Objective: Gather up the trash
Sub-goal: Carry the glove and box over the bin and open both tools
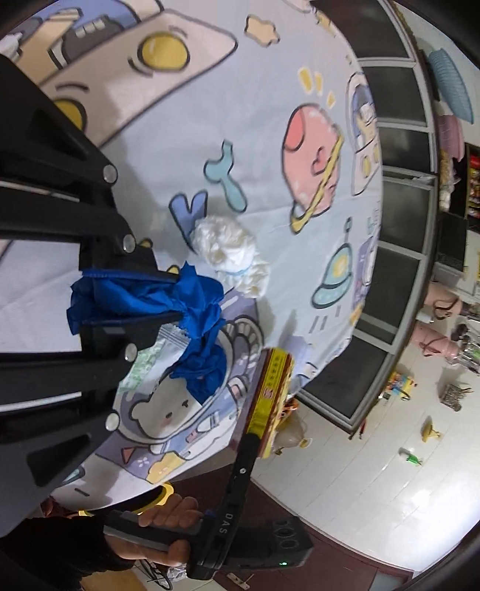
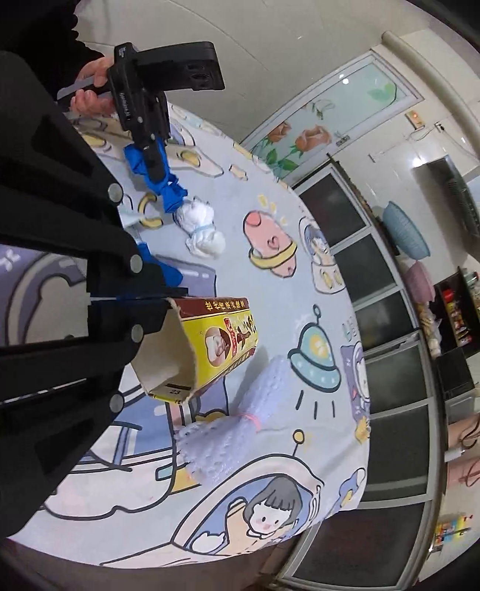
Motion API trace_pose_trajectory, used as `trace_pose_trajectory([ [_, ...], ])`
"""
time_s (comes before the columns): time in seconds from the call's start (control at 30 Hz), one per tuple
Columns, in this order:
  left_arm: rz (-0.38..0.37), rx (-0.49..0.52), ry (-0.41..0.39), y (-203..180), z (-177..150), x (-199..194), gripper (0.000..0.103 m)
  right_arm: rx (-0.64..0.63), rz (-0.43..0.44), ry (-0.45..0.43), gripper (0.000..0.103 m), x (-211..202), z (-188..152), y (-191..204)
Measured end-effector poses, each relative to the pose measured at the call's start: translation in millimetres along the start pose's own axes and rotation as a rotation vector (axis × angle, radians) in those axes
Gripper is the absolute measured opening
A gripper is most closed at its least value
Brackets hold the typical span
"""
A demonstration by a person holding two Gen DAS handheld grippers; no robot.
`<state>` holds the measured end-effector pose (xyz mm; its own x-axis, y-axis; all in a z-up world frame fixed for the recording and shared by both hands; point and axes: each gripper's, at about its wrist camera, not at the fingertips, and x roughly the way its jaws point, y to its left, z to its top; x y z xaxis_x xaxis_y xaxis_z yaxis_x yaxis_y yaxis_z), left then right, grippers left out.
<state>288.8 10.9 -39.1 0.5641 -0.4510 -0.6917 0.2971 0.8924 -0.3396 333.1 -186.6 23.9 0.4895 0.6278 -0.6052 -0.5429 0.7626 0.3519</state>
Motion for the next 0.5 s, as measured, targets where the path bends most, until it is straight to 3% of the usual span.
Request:
trace_pose_trajectory([
  [0.5,0.026,0.031,-0.086,-13,-12,-66,0.013,-0.018,0.016,-0.078,0.001,-72,-23,24],
])
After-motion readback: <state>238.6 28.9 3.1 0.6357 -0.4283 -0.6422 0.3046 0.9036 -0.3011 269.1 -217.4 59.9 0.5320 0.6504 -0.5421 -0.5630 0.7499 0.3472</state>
